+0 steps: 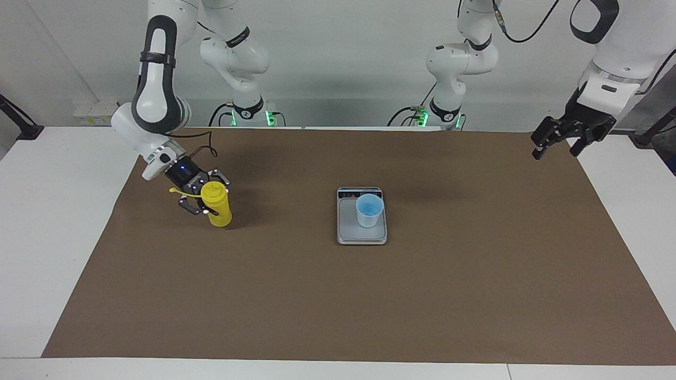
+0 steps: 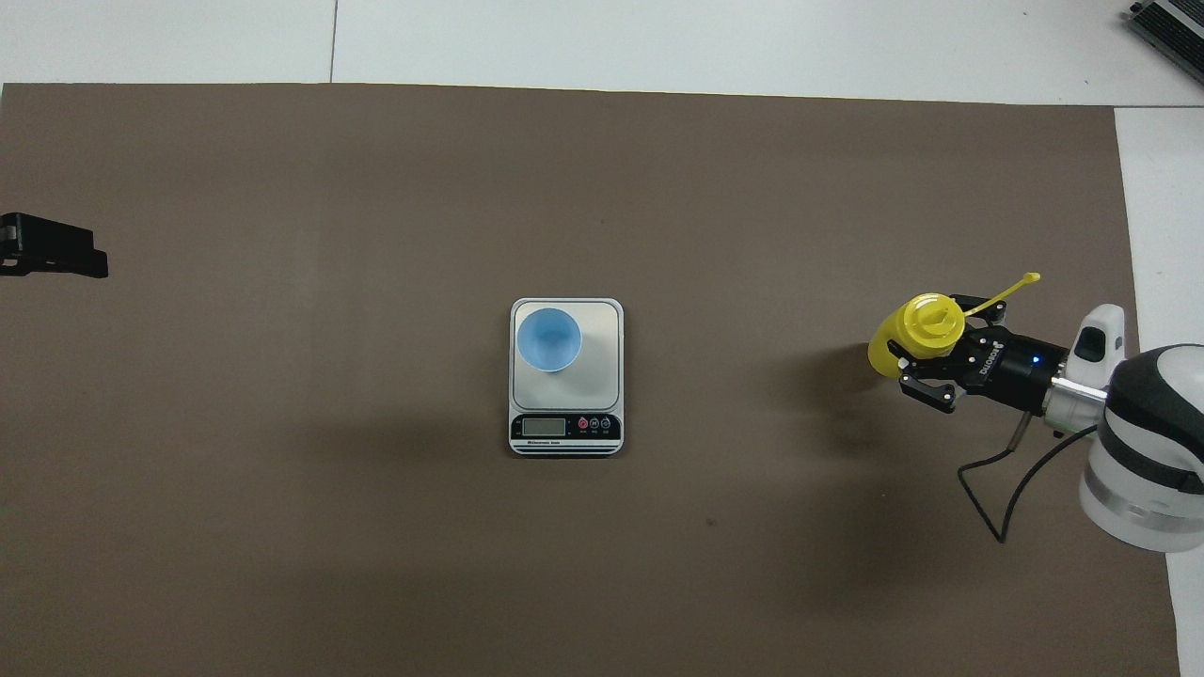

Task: Pour seasoning into cup on scale with both arms
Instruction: 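Set the yellow bottle down on the table and open the right gripper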

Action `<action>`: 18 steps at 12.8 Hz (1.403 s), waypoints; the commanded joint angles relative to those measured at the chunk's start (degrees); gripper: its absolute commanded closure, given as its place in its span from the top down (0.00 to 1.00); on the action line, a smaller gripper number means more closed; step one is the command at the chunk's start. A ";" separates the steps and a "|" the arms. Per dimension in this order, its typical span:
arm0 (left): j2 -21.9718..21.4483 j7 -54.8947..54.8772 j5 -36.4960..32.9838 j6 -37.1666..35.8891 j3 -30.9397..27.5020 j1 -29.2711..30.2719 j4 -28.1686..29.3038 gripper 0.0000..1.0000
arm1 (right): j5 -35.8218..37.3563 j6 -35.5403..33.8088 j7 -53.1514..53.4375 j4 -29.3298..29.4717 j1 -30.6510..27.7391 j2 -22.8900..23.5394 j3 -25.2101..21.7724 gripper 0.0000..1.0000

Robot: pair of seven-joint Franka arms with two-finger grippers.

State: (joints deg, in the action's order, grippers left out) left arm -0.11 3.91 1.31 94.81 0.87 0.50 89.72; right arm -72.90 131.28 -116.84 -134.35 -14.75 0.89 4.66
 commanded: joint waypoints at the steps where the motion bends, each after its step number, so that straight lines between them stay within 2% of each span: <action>1: -0.60 -0.22 -0.96 -0.50 0.36 0.46 0.54 1.00 | -1.90 -0.76 -2.24 -0.47 -0.80 -1.07 0.61 0.99; 8: -0.60 -0.13 -0.96 -0.50 0.28 0.46 0.54 1.00 | -1.90 -0.85 -2.86 -0.38 -0.80 -0.98 0.53 1.00; 11: -0.60 -0.13 -0.96 -0.50 0.36 0.46 0.54 1.00 | -0.33 -0.76 -2.60 -0.38 -1.42 -2.55 0.26 1.00; 18: -0.60 -0.13 -0.96 -0.50 0.36 0.46 0.63 1.00 | 21.09 -0.94 1.07 0.23 -7.65 -7.92 0.09 1.00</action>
State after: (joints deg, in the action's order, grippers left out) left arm -0.11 3.91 1.31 94.81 0.87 0.50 89.72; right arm -56.93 131.28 -117.90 -133.99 -20.61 -4.93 4.47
